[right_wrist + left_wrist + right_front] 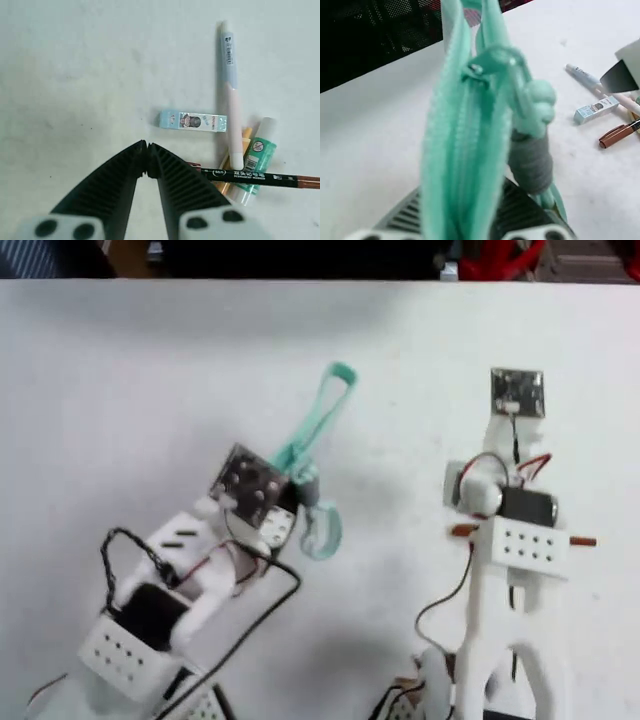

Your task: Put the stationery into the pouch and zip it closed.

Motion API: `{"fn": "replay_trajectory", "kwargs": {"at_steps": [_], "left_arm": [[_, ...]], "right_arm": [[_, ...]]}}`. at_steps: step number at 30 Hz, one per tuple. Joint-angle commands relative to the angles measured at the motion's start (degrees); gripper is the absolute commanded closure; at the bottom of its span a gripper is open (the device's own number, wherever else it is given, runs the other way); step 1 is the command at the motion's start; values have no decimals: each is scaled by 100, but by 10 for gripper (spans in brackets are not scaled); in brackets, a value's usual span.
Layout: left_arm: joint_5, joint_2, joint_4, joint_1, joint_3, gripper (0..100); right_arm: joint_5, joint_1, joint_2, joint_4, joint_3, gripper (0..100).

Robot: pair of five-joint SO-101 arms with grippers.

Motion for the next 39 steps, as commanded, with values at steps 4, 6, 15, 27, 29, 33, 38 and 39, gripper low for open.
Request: {"fn": "replay_trajectory", "kwargs": {"at_steps": [4,6,15,27,29,33,38,39], "left_arm": [[70,13,-536,-84,255,977],[70,13,-563,-224,255,977],[79,4,-580,-470,255,976],[62,4,-571,-488,281,976],[62,4,-571,-488,281,976],[62,4,-571,-470,281,976],[62,4,-536,-470,290,976],[62,4,-536,-470,290,976]], "right_arm": [[-79,-40,-92,-470,202,981],[-79,-40,-75,-523,273,981],[-79,-136,-92,-1622,1108,981],[-44,-708,-84,-1648,1292,979],[-44,-708,-66,-1648,1301,979],[-44,-708,-48,-1648,1310,979],[-44,-708,-75,-1657,1371,978],[-44,-708,-75,-1657,1371,978]]}}
